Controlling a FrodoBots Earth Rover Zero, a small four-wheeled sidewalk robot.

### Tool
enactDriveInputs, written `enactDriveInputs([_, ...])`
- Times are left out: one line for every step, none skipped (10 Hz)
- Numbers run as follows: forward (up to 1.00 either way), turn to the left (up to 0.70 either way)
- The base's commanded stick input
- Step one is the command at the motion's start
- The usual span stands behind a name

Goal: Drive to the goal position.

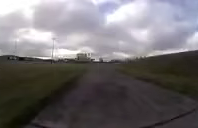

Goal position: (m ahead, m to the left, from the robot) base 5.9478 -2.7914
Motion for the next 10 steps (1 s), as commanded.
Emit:
enactDriveInputs([0.00, 0.00])
enactDriveInputs([0.00, 0.00])
enactDriveInputs([0.00, 0.00])
enactDriveInputs([0.00, 0.00])
enactDriveInputs([0.00, 0.00])
enactDriveInputs([1.00, 0.00])
enactDriveInputs([1.00, 0.00])
enactDriveInputs([1.00, 0.00])
enactDriveInputs([0.85, 0.00])
enactDriveInputs([0.13, 0.00])
